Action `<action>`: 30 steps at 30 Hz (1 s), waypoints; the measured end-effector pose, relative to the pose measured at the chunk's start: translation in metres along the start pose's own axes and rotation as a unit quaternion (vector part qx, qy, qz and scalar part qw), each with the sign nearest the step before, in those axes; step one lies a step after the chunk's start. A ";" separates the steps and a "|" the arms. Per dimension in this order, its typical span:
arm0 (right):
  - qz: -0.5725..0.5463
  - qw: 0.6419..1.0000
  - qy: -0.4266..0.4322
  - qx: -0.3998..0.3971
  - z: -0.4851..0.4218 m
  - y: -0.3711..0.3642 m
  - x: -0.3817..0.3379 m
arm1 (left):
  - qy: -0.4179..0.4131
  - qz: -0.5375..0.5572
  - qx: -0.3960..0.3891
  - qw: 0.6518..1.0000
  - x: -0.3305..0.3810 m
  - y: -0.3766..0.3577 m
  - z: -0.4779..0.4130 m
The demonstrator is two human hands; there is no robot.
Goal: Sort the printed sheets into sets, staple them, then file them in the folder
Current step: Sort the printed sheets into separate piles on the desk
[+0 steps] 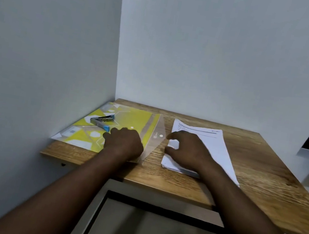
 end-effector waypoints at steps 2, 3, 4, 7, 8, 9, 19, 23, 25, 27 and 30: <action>0.001 0.999 0.032 -0.019 -0.004 -0.023 -0.026 | -0.023 -0.020 -0.028 0.999 -0.009 -0.018 -0.005; 0.013 0.999 0.045 -0.025 -0.005 -0.034 -0.035 | -0.042 -0.028 -0.019 0.999 -0.010 -0.022 -0.007; 0.030 0.997 0.057 -0.029 -0.008 -0.042 -0.042 | -0.056 -0.029 -0.001 0.998 -0.010 -0.025 -0.009; 0.068 0.995 0.068 -0.025 -0.016 -0.054 -0.048 | -0.075 -0.017 0.037 0.996 -0.006 -0.026 -0.016; 0.074 0.995 0.069 -0.023 -0.019 -0.056 -0.047 | -0.078 -0.017 0.036 0.996 -0.004 -0.027 -0.020; 0.079 0.994 0.067 -0.025 -0.022 -0.057 -0.046 | -0.081 -0.019 0.034 0.996 -0.002 -0.029 -0.024; 0.013 0.998 0.036 -0.049 -0.041 -0.066 -0.035 | -0.064 -0.015 0.019 0.998 0.008 -0.034 -0.067; -0.083 0.996 0.021 -0.029 -0.039 -0.063 -0.027 | -0.064 -0.019 0.018 0.998 0.011 -0.035 -0.072; -0.149 0.989 0.012 -0.002 -0.036 -0.055 -0.023 | -0.063 -0.016 0.030 0.997 0.010 -0.035 -0.071; -0.197 0.980 0.004 0.026 -0.034 -0.042 -0.016 | -0.066 -0.003 0.078 0.995 0.011 -0.030 -0.068; -0.194 0.978 0.003 0.082 -0.033 -0.015 0.003 | -0.088 -0.007 0.165 0.982 0.018 -0.016 -0.061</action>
Point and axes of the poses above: each hand's wrist, its own z-axis away from the middle knuckle, its own y-axis out of the back of the hand, x = y × z, the point moved 8 cm from there along -z, towards the middle knuckle, and after that the axes turned 3 degrees about y, right-handed, at the moved point
